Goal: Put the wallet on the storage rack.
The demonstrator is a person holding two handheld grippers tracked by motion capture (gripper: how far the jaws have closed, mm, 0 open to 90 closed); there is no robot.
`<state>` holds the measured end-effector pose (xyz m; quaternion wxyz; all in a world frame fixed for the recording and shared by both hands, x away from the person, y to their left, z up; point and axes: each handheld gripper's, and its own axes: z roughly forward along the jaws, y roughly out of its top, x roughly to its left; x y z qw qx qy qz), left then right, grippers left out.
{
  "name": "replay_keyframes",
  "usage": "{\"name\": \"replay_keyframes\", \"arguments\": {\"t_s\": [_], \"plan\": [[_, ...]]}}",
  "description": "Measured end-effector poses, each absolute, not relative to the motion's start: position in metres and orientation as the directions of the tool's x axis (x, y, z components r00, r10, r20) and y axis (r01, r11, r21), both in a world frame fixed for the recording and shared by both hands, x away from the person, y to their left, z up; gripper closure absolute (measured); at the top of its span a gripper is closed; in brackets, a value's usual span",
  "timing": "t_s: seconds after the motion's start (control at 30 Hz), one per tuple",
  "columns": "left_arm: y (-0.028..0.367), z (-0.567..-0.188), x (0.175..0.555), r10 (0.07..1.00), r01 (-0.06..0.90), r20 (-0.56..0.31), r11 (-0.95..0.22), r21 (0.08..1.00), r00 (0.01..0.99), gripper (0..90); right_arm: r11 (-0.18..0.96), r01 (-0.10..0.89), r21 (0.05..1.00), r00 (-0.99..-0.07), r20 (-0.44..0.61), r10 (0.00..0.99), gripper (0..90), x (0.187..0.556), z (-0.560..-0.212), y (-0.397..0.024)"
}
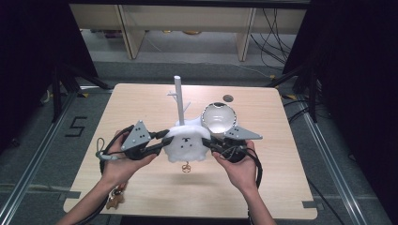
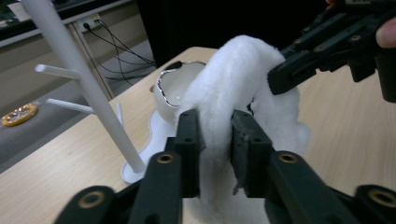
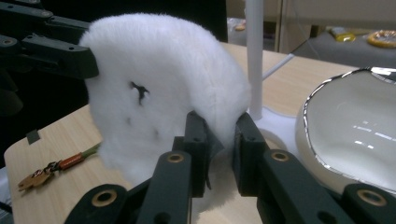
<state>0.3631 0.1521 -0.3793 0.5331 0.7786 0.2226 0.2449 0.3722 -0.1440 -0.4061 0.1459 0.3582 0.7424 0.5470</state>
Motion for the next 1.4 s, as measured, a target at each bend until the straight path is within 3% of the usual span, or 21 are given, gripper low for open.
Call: {"name": "replay_keyframes", "arguments": {"t_s": [0.13,0.2,0.43,0.97,1.4], "plan": [[0.162,-0.377,0.362,0.648,0.095,0.116,-0.281,0.955,0.752,53.0,0.144,0.338,0.93,-0.694,0.143,0.705,80.5,0.375,-0.402,-0.149],[0.169,-0.377,0.36,0.668,0.103,0.102,-0.261,0.96,0.737,49.9,0.118,0.375,0.919,-0.683,0.188,0.705,80.6,0.375,-0.401,-0.15],[0.189,-0.383,0.354,0.702,0.127,0.109,-0.275,0.953,0.704,41.0,0.093,0.347,0.933,-0.674,0.179,0.717,80.5,0.379,-0.396,-0.156],[0.224,-0.41,0.34,0.746,0.176,0.102,-0.284,0.942,0.658,36.7,0.074,0.244,0.967,-0.639,0.103,0.762,80.3,0.387,-0.384,-0.168],[0.242,-0.435,0.332,0.778,0.243,0.058,-0.265,0.933,0.625,34.8,0.059,0.234,0.97,-0.607,0.099,0.788,80.3,0.394,-0.37,-0.176]]}}
